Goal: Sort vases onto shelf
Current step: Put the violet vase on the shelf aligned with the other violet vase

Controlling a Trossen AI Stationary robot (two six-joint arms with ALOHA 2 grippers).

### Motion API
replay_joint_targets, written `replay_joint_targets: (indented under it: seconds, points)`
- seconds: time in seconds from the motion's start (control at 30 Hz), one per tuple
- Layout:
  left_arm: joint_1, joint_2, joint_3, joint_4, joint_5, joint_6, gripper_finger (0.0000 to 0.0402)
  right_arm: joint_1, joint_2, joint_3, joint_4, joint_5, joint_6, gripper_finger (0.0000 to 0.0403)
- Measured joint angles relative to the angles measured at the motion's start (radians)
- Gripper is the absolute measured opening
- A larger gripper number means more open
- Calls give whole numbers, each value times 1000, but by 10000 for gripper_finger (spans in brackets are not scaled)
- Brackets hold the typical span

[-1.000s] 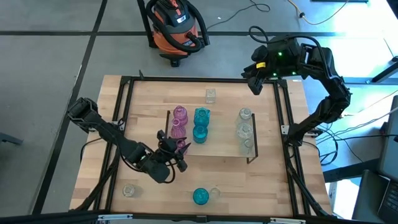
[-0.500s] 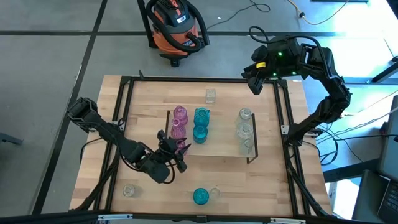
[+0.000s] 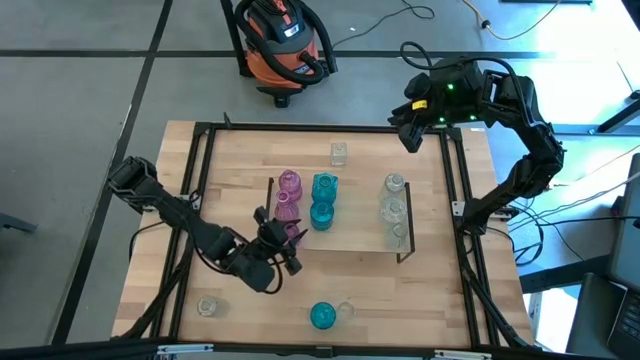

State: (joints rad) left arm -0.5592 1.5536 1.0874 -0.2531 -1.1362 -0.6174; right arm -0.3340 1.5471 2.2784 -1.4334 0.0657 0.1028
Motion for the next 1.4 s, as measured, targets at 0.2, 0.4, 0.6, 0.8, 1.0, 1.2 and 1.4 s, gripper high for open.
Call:
replay_joint_targets:
  seconds: [0.2,0.4,0.6,0.8,1.0,1.2,1.4]
  points:
    - [5,0,0,-1,0,2,133,0,0,0,-1,-15,0,95]
    - [5,0,0,-1,0,2,133,0,0,0,-1,-14,0,95]
    - [5,0,0,-4,2,26,147,0,8,0,-2,-14,0,95]
    - [5,2,0,-5,7,29,183,0,14,0,-4,-25,0,95]
    - [5,0,0,-4,6,31,206,0,15,0,-7,-25,0,95]
    - [5,-10,9,9,-6,105,206,0,15,0,-7,-25,0,95]
    - [5,-49,10,13,-22,124,205,0,16,0,-6,-33,0,95]
